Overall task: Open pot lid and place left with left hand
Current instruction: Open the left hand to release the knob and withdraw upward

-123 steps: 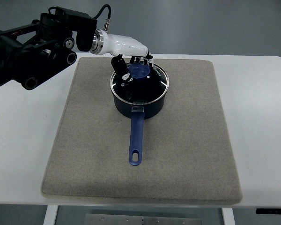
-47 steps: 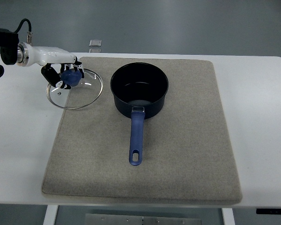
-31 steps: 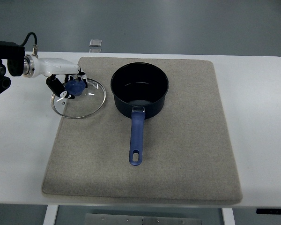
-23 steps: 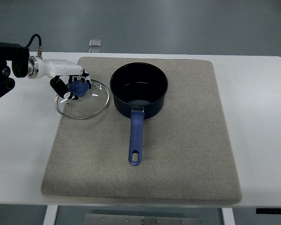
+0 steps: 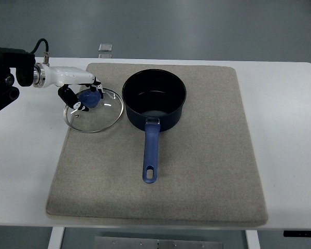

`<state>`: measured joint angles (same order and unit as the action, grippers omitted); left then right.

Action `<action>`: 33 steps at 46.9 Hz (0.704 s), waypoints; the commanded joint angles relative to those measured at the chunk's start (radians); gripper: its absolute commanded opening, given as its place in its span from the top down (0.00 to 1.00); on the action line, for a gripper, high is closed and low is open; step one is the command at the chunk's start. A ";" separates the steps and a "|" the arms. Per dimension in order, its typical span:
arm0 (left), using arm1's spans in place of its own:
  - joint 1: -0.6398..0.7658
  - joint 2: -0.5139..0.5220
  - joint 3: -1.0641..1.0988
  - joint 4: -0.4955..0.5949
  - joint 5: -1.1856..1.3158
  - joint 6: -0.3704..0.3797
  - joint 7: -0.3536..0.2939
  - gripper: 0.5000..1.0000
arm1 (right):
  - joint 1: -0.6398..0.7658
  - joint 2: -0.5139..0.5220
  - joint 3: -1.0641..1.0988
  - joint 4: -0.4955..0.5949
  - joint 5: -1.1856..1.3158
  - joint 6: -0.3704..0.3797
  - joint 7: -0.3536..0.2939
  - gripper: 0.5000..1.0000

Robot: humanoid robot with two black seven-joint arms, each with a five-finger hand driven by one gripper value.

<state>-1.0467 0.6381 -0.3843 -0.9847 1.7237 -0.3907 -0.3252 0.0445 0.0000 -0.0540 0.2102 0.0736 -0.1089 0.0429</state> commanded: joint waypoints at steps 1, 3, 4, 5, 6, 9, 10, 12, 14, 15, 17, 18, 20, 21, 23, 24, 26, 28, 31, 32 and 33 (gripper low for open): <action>-0.003 0.003 -0.001 -0.002 -0.007 0.001 0.000 0.23 | 0.000 0.000 0.000 0.000 0.000 0.000 0.000 0.17; -0.004 0.008 -0.001 -0.003 -0.010 0.001 0.000 0.19 | 0.000 0.000 -0.001 0.000 0.000 0.000 0.000 0.17; -0.006 0.011 -0.002 -0.003 -0.016 0.001 0.000 0.16 | 0.000 0.000 0.000 0.000 0.000 0.000 0.000 0.17; -0.009 0.012 -0.002 -0.003 -0.028 0.001 0.000 0.15 | 0.000 0.000 0.000 0.000 0.000 0.000 0.000 0.17; -0.010 0.014 -0.004 -0.003 -0.044 0.001 0.000 0.15 | 0.000 0.000 0.000 0.000 0.000 0.000 0.000 0.17; -0.016 0.023 -0.002 -0.002 -0.110 0.001 0.000 0.13 | 0.000 0.000 0.000 0.000 0.000 0.000 0.000 0.17; -0.016 0.029 -0.002 -0.002 -0.137 0.001 0.000 0.11 | 0.000 0.000 0.000 0.000 0.000 0.000 0.000 0.17; -0.018 0.043 -0.002 -0.002 -0.203 0.001 0.000 0.10 | 0.000 0.000 -0.001 0.000 0.000 0.000 0.000 0.17; -0.021 0.060 -0.002 -0.002 -0.281 0.001 0.000 0.07 | 0.000 0.000 -0.001 0.000 0.000 0.000 0.000 0.17; -0.021 0.069 -0.002 -0.002 -0.326 0.001 0.000 0.07 | 0.000 0.000 0.000 0.000 0.000 0.000 0.000 0.17; -0.023 0.087 -0.002 -0.002 -0.418 0.001 0.000 0.06 | 0.000 0.000 0.000 0.000 0.000 0.000 0.000 0.17; -0.024 0.095 -0.002 0.000 -0.464 0.001 0.000 0.05 | 0.000 0.000 0.000 0.000 0.000 0.000 0.000 0.17; -0.024 0.112 -0.002 0.003 -0.554 0.001 0.001 0.03 | 0.000 0.000 -0.001 0.000 0.000 0.000 0.000 0.17; -0.024 0.118 -0.002 0.008 -0.602 0.001 0.001 0.02 | 0.000 0.000 -0.001 0.000 0.000 0.000 0.000 0.17; -0.024 0.127 -0.002 0.024 -0.685 0.001 0.001 0.02 | 0.000 0.000 0.000 0.000 0.000 0.000 0.000 0.17; -0.024 0.127 -0.004 0.035 -0.728 0.001 0.001 0.02 | 0.000 0.000 0.000 0.000 0.000 0.000 0.000 0.17; -0.024 0.129 -0.004 0.054 -0.801 0.000 0.001 0.02 | 0.000 0.000 -0.001 0.000 0.000 0.000 0.000 0.17; -0.021 0.129 -0.004 0.072 -0.864 -0.002 0.001 0.02 | 0.000 0.000 -0.001 0.000 0.000 0.000 0.000 0.17; -0.015 0.126 -0.005 0.100 -0.955 -0.002 0.002 0.02 | 0.000 0.000 0.000 0.000 0.000 0.000 0.000 0.17; -0.012 0.124 -0.005 0.107 -0.987 -0.002 0.003 0.02 | 0.000 0.000 0.000 0.000 0.000 0.000 0.000 0.17; -0.007 0.121 -0.007 0.115 -1.024 -0.002 0.003 0.02 | 0.000 0.000 -0.001 0.000 0.000 0.000 0.000 0.17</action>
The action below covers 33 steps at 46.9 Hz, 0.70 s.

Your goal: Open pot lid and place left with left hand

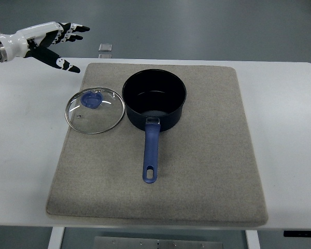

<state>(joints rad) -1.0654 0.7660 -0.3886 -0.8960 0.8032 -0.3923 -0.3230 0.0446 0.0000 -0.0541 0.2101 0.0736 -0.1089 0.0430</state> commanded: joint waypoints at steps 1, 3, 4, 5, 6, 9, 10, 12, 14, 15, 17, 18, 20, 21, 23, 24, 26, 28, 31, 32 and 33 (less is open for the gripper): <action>0.015 -0.008 -0.003 0.032 -0.140 0.000 0.001 0.02 | 0.000 0.000 0.000 0.000 0.000 0.000 0.000 0.17; 0.019 -0.010 -0.003 0.046 -0.231 -0.013 0.002 0.02 | 0.000 0.000 0.000 0.000 0.000 0.000 0.000 0.17; 0.024 -0.010 -0.003 0.051 -0.277 -0.016 0.002 0.02 | 0.000 0.000 0.000 0.000 0.000 0.000 0.000 0.17; 0.033 -0.010 -0.003 0.055 -0.326 -0.020 0.002 0.02 | 0.000 0.000 0.000 0.000 0.000 0.000 0.000 0.17; 0.047 -0.010 -0.003 0.057 -0.372 -0.025 0.002 0.02 | 0.000 0.000 0.000 0.000 0.000 0.000 0.000 0.17; 0.082 -0.014 -0.012 0.065 -0.524 -0.040 0.004 0.02 | 0.000 0.000 0.000 0.000 0.000 0.000 0.000 0.17; 0.093 -0.014 -0.016 0.065 -0.574 -0.046 0.005 0.02 | 0.000 0.000 0.000 0.000 0.000 0.000 0.000 0.17; 0.119 -0.016 -0.027 0.065 -0.674 -0.057 0.005 0.02 | 0.000 0.000 -0.001 0.000 0.000 0.000 0.000 0.17; 0.143 -0.017 -0.032 0.065 -0.740 -0.071 0.009 0.02 | 0.000 0.000 0.000 0.000 0.000 0.000 0.000 0.17; 0.153 -0.017 -0.030 0.065 -0.760 -0.075 0.010 0.02 | 0.000 0.000 0.000 0.000 0.000 0.000 0.000 0.17; 0.163 -0.020 -0.030 0.066 -0.765 -0.079 0.012 0.02 | 0.000 0.000 0.000 0.000 0.000 0.000 0.000 0.17; 0.166 -0.025 -0.030 0.069 -0.765 -0.080 0.013 0.02 | 0.000 0.000 0.000 0.000 0.000 0.000 0.000 0.17; 0.174 -0.033 -0.030 0.074 -0.766 -0.082 0.019 0.02 | 0.000 0.000 0.000 0.000 0.000 0.000 0.000 0.17; 0.180 -0.034 -0.032 0.078 -0.768 -0.086 0.028 0.02 | 0.000 0.000 -0.001 0.000 0.000 0.000 0.000 0.17; 0.189 -0.039 -0.035 0.088 -0.782 -0.105 0.065 0.01 | 0.000 0.000 0.000 0.000 0.000 0.000 0.000 0.17; 0.194 -0.039 -0.039 0.092 -0.785 -0.121 0.088 0.01 | 0.000 0.000 0.000 0.000 0.000 0.000 0.000 0.17; 0.202 -0.039 -0.062 0.107 -0.800 -0.164 0.136 0.01 | 0.000 0.000 -0.001 0.000 0.000 0.000 0.000 0.17; 0.217 -0.043 -0.097 0.130 -0.829 -0.200 0.182 0.01 | 0.000 0.000 0.000 0.000 0.000 0.000 0.000 0.17; 0.243 -0.069 -0.154 0.166 -0.877 -0.219 0.245 0.01 | 0.000 0.000 0.000 0.000 0.000 0.000 0.000 0.17; 0.252 -0.077 -0.173 0.178 -0.887 -0.219 0.266 0.01 | 0.000 0.000 0.000 0.000 0.000 0.000 0.000 0.17; 0.257 -0.083 -0.191 0.190 -0.895 -0.219 0.288 0.01 | 0.000 0.000 0.000 0.000 0.000 0.000 0.000 0.17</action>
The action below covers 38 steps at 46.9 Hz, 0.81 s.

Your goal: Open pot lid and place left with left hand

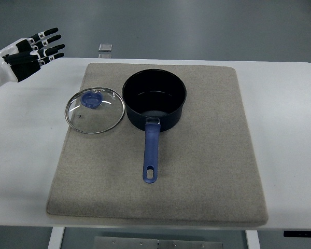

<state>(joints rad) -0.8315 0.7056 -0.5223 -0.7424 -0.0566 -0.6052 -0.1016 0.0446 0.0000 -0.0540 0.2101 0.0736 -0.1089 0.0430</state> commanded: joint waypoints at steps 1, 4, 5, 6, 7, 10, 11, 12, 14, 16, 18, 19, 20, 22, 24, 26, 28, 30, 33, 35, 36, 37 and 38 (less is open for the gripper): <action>0.026 -0.028 -0.076 0.049 -0.043 -0.006 0.088 0.01 | 0.000 0.000 0.000 0.000 0.000 0.000 0.000 0.17; 0.029 -0.041 -0.134 0.086 -0.052 -0.006 0.140 0.01 | 0.000 0.000 0.000 0.000 0.000 0.000 0.000 0.17; 0.031 -0.047 -0.151 0.095 -0.054 -0.006 0.152 0.01 | 0.000 0.000 0.000 0.000 0.000 0.002 0.000 0.17; 0.031 -0.054 -0.165 0.106 -0.058 -0.006 0.161 0.01 | 0.000 0.000 0.000 0.000 0.000 0.000 0.000 0.17; 0.031 -0.060 -0.174 0.116 -0.063 -0.006 0.169 0.01 | 0.000 0.000 0.000 0.000 0.000 0.000 0.000 0.17; 0.031 -0.081 -0.196 0.153 -0.089 -0.006 0.181 0.01 | 0.000 0.000 -0.001 0.000 0.000 0.000 0.000 0.17; 0.031 -0.089 -0.196 0.165 -0.101 -0.006 0.183 0.01 | 0.000 0.000 0.000 0.000 0.000 0.000 0.000 0.17; 0.031 -0.095 -0.196 0.175 -0.110 -0.006 0.186 0.01 | 0.000 0.000 0.000 0.000 0.000 0.000 0.000 0.17; 0.029 -0.103 -0.196 0.182 -0.124 -0.006 0.197 0.01 | 0.000 0.000 0.000 0.000 0.000 0.000 0.000 0.17; 0.029 -0.103 -0.196 0.182 -0.127 -0.006 0.210 0.01 | 0.000 0.000 0.000 0.000 0.000 0.000 0.000 0.17; 0.029 -0.103 -0.196 0.182 -0.129 -0.006 0.221 0.01 | 0.000 0.000 -0.001 0.000 0.000 0.000 0.000 0.17; 0.029 -0.103 -0.196 0.181 -0.129 -0.006 0.226 0.01 | 0.000 0.000 0.000 0.000 0.000 0.000 0.000 0.17; 0.028 -0.103 -0.197 0.182 -0.129 -0.006 0.227 0.01 | 0.000 0.000 0.000 0.000 0.000 0.000 0.000 0.17; 0.025 -0.104 -0.197 0.182 -0.131 -0.006 0.230 0.01 | 0.000 0.000 0.000 0.000 0.000 0.000 0.000 0.17; 0.025 -0.104 -0.197 0.179 -0.131 -0.006 0.232 0.01 | 0.000 0.000 0.000 0.000 0.000 0.000 0.000 0.17; 0.023 -0.104 -0.197 0.178 -0.131 -0.006 0.232 0.01 | 0.000 0.000 -0.001 0.000 0.000 0.000 0.000 0.17; 0.020 -0.106 -0.199 0.176 -0.132 -0.006 0.232 0.01 | 0.000 0.000 0.000 0.000 0.000 0.000 0.000 0.17; 0.017 -0.115 -0.199 0.176 -0.132 -0.006 0.232 0.01 | 0.000 0.000 -0.001 0.000 0.000 0.000 0.000 0.17; 0.014 -0.127 -0.199 0.176 -0.134 -0.006 0.232 0.01 | 0.000 0.000 0.000 0.000 0.000 0.000 0.000 0.17; 0.014 -0.130 -0.199 0.175 -0.134 -0.006 0.232 0.01 | 0.000 0.000 -0.001 0.000 0.000 0.000 0.000 0.17; 0.014 -0.130 -0.199 0.173 -0.132 -0.006 0.232 0.01 | 0.000 0.000 0.000 0.000 0.000 0.000 0.000 0.17; 0.015 -0.130 -0.199 0.173 -0.132 -0.006 0.232 0.01 | 0.000 0.000 -0.001 0.000 0.000 0.000 0.000 0.17; 0.015 -0.130 -0.199 0.175 -0.134 -0.006 0.232 0.01 | 0.000 0.000 0.000 0.000 0.000 0.000 0.000 0.17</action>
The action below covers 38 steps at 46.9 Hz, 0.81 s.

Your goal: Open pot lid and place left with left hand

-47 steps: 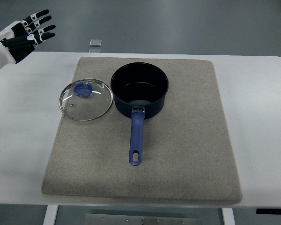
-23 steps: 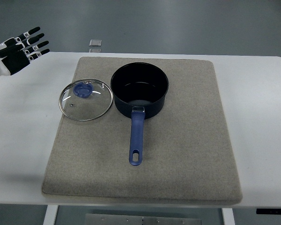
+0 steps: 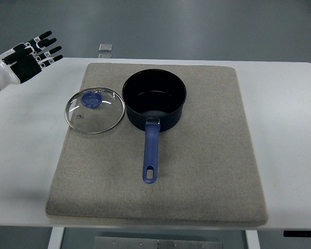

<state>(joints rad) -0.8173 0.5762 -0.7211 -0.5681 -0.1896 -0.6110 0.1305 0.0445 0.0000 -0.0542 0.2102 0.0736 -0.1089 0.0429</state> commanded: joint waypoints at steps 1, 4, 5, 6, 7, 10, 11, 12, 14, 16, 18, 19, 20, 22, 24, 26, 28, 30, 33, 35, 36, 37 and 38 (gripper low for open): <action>0.001 -0.001 0.000 0.001 -0.001 0.000 0.000 0.01 | 0.000 0.000 0.000 0.000 0.000 0.000 0.000 0.17; 0.001 -0.003 0.000 0.001 -0.001 0.000 0.000 0.01 | 0.000 0.000 -0.001 0.000 0.000 0.000 0.000 0.17; 0.003 -0.003 0.000 0.001 -0.001 0.000 0.000 0.01 | 0.000 0.000 0.000 0.000 0.000 0.000 0.000 0.17; 0.003 -0.004 0.000 0.001 -0.001 0.000 0.000 0.01 | 0.000 0.000 0.000 0.000 0.000 0.000 0.000 0.17; 0.001 -0.007 -0.001 0.001 -0.002 0.000 0.000 0.01 | 0.000 0.000 0.000 0.000 0.000 0.000 0.000 0.17; 0.001 -0.027 -0.001 0.005 -0.002 0.000 -0.002 0.01 | 0.000 0.000 0.000 0.000 0.000 0.000 0.000 0.17; 0.001 -0.032 -0.001 0.005 -0.004 0.000 -0.002 0.01 | 0.000 0.000 0.000 0.000 0.000 0.000 0.000 0.17; 0.001 -0.036 -0.003 0.007 -0.004 0.000 -0.002 0.01 | 0.000 0.000 0.000 0.000 0.000 0.000 0.000 0.17; 0.000 -0.045 -0.004 0.008 -0.004 0.000 -0.003 0.01 | 0.000 0.000 0.000 0.000 0.000 0.001 0.000 0.17; -0.002 -0.053 -0.004 0.008 -0.004 0.000 -0.006 0.01 | 0.000 0.000 -0.001 0.000 0.000 0.000 0.000 0.17; -0.005 -0.061 -0.006 0.007 -0.004 0.000 -0.006 0.01 | 0.000 0.000 0.000 0.000 0.000 0.000 0.000 0.17; -0.006 -0.065 -0.006 0.007 -0.004 0.000 -0.006 0.01 | 0.000 0.000 -0.001 0.000 0.000 0.000 0.000 0.17; -0.011 -0.070 -0.004 0.007 -0.004 0.000 -0.006 0.01 | 0.000 0.000 0.000 0.000 0.000 0.000 0.000 0.17; -0.020 -0.078 -0.006 0.007 -0.004 0.000 -0.006 0.01 | 0.000 0.000 0.000 0.000 0.000 0.000 0.000 0.17; -0.026 -0.082 -0.004 0.007 -0.004 0.000 -0.006 0.01 | 0.000 0.000 -0.001 0.000 0.000 0.000 0.000 0.17; -0.031 -0.087 -0.004 0.007 -0.004 0.000 -0.006 0.01 | 0.000 0.000 0.000 0.000 0.000 0.000 0.000 0.17; -0.034 -0.096 -0.004 0.008 -0.004 0.000 -0.006 0.01 | 0.000 0.000 0.000 0.000 0.000 0.000 0.000 0.17; -0.040 -0.101 -0.004 0.008 -0.004 0.000 -0.006 0.01 | 0.000 0.000 0.000 0.000 0.000 0.000 0.000 0.17; -0.054 -0.117 -0.004 0.008 -0.004 0.000 -0.006 0.01 | 0.000 0.000 0.000 0.000 0.000 0.000 0.000 0.17; -0.059 -0.134 -0.004 0.007 -0.004 0.000 -0.006 0.01 | 0.000 0.000 0.000 0.000 0.000 0.000 0.000 0.17; -0.063 -0.142 -0.004 0.008 -0.004 0.000 -0.006 0.01 | 0.000 0.000 0.000 0.000 0.000 0.000 0.000 0.17; -0.068 -0.148 -0.003 0.007 -0.004 0.000 -0.006 0.01 | 0.000 0.000 0.000 0.000 0.000 0.001 0.000 0.17; -0.072 -0.151 -0.003 0.007 -0.004 0.000 -0.006 0.01 | 0.000 0.000 0.004 0.000 0.000 0.003 0.000 0.17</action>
<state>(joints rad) -0.8760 0.4420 -0.7254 -0.5601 -0.1933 -0.6108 0.1241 0.0444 0.0000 -0.0537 0.2102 0.0736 -0.1088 0.0430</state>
